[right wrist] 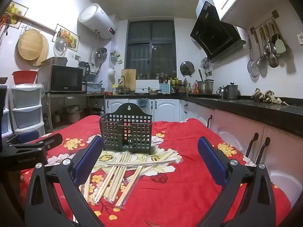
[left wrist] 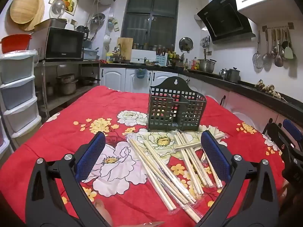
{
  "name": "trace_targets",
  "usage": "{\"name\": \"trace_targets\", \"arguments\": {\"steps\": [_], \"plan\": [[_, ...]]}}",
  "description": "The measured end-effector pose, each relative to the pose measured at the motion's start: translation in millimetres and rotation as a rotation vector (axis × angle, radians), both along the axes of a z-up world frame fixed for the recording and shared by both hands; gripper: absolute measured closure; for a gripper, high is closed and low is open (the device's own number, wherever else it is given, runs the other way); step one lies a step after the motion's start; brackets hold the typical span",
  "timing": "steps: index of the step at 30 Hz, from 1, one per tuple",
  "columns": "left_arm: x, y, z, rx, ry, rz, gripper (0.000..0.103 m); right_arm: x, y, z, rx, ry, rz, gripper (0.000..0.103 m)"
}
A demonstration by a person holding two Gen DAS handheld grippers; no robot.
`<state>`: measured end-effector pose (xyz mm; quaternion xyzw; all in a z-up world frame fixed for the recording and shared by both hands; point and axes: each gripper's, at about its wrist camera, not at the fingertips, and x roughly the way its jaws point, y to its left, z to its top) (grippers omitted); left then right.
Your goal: Organize utensils
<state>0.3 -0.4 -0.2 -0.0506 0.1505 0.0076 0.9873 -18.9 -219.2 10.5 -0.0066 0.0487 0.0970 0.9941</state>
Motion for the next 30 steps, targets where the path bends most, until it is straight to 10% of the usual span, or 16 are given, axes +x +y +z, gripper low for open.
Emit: {"name": "trace_targets", "arguments": {"steps": [30], "plan": [[-0.3,-9.9,1.0,0.007,-0.008,-0.02,0.01,5.0,-4.8,-1.5,0.009,0.017,-0.026,0.006]]}}
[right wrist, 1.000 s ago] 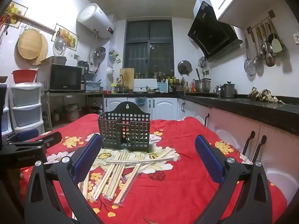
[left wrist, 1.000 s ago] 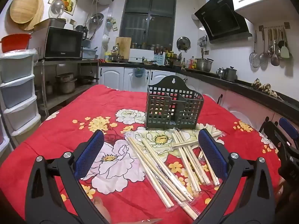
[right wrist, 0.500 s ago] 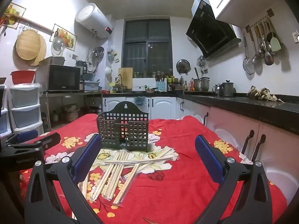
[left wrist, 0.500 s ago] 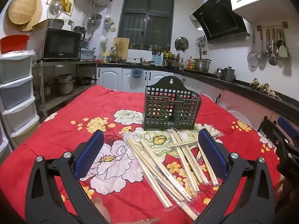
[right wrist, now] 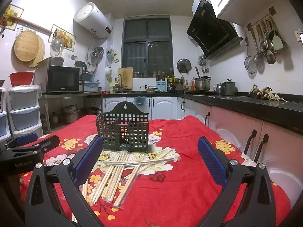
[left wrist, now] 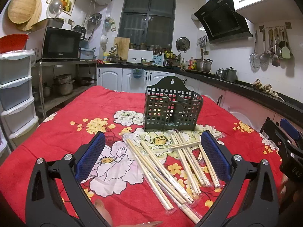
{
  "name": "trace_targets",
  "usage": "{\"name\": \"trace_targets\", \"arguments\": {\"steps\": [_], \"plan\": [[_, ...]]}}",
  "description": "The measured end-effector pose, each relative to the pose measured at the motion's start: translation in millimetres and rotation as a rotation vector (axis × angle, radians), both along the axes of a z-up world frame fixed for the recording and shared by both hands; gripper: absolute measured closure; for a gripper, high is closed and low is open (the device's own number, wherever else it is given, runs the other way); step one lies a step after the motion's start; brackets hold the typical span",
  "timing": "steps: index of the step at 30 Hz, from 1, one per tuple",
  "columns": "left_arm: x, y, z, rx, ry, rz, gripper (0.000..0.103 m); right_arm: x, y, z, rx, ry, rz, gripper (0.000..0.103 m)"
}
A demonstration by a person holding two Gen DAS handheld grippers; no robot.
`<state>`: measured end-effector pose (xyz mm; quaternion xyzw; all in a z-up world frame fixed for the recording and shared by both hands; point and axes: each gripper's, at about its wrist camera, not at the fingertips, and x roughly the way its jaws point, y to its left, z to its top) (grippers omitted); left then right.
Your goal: Organize utensils
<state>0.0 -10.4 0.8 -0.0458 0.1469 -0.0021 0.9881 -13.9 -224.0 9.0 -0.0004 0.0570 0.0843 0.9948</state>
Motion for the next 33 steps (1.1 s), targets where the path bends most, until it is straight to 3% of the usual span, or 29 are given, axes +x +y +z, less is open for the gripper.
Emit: {"name": "trace_targets", "arguments": {"steps": [33], "plan": [[4.2,-2.0,-1.6,-0.009,0.011,-0.012,0.01,-0.8,0.7,4.3,-0.005,0.001,0.003,0.006]]}}
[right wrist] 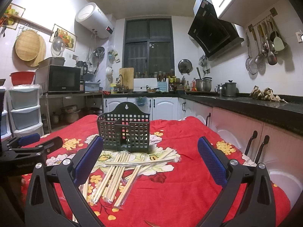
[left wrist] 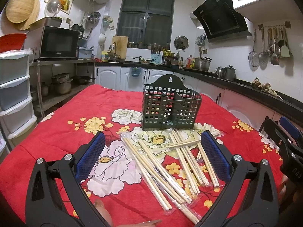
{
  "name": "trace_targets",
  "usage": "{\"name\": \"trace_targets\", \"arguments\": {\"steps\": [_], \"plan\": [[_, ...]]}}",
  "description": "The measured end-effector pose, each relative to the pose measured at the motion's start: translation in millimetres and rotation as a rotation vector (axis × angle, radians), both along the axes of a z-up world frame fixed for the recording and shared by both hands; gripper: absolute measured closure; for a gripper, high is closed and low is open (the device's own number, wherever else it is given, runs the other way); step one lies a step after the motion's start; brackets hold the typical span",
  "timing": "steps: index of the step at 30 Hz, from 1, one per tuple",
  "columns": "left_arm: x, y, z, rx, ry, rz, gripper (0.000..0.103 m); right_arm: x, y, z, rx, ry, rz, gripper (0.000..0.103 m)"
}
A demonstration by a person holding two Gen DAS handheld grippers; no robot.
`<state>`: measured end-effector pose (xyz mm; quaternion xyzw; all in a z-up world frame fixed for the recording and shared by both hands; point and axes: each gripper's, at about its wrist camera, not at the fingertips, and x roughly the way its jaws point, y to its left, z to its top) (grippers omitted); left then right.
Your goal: Organize utensils
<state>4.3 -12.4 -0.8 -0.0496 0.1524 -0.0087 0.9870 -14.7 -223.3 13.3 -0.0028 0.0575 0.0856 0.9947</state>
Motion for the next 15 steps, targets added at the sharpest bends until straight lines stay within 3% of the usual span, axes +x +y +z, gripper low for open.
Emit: {"name": "trace_targets", "arguments": {"steps": [15], "plan": [[20,-1,7,-0.008,0.041,-0.011,0.01,17,-14,13,0.008,0.05,-0.044,0.006]]}}
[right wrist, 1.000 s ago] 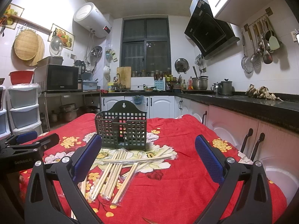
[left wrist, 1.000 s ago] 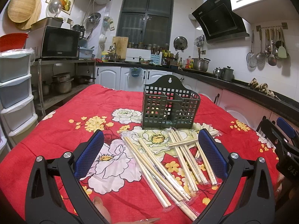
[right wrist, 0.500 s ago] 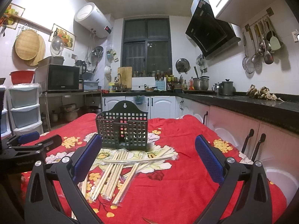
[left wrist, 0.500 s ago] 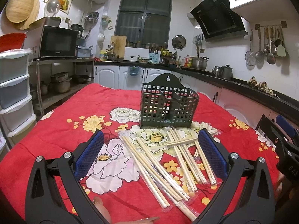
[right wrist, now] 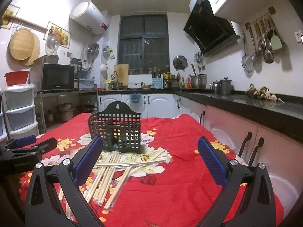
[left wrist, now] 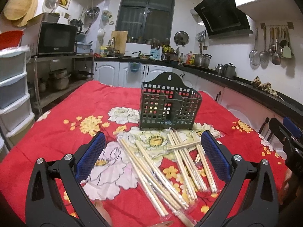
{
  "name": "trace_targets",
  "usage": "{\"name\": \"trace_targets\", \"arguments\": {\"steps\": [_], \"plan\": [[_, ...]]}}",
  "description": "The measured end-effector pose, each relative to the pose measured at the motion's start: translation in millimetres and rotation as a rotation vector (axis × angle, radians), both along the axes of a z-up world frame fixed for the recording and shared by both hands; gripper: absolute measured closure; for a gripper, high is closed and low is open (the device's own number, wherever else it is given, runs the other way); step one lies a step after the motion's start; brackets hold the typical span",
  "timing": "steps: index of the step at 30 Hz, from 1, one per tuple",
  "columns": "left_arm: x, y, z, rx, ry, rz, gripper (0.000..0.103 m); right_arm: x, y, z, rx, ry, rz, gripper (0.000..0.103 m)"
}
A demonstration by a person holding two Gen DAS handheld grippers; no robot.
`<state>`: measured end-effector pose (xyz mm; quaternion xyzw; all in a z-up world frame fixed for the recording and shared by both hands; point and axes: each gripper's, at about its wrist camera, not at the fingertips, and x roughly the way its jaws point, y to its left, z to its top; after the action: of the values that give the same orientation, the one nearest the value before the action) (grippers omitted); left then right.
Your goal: Organize utensils
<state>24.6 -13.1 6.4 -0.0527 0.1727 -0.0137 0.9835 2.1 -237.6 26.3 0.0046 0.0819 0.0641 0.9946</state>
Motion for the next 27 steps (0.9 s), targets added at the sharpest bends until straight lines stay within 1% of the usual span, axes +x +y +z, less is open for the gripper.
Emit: {"name": "trace_targets", "arguments": {"steps": [3,6,9,12,14,18,22,25,27], "plan": [[8,-2,7,0.006,0.006,-0.006,0.01,8,-8,5,0.003,0.014,-0.028,0.006],[19,-4,12,0.008,0.031,-0.009,0.01,16,-16,10,0.002,0.025,-0.046,0.006],[29,-8,17,0.025,0.049,-0.011,0.01,23,-22,17,0.0,0.025,-0.05,0.006],[41,-13,23,0.054,0.058,0.008,0.01,28,-25,24,-0.016,0.022,-0.058,0.006],[50,-14,29,0.039,0.063,0.001,0.01,34,-27,29,-0.013,0.031,-0.055,0.006],[65,-15,38,0.034,0.063,-0.002,0.01,50,-28,37,-0.028,0.055,-0.059,0.006],[87,-17,46,0.037,0.096,-0.013,0.01,66,-25,44,-0.051,0.059,-0.048,0.006],[104,-14,50,0.033,0.121,-0.008,0.01,81,-26,47,-0.046,0.079,-0.037,0.006],[112,-11,52,0.028,0.12,-0.008,0.01,96,-26,48,-0.056,0.102,-0.052,0.006]]}}
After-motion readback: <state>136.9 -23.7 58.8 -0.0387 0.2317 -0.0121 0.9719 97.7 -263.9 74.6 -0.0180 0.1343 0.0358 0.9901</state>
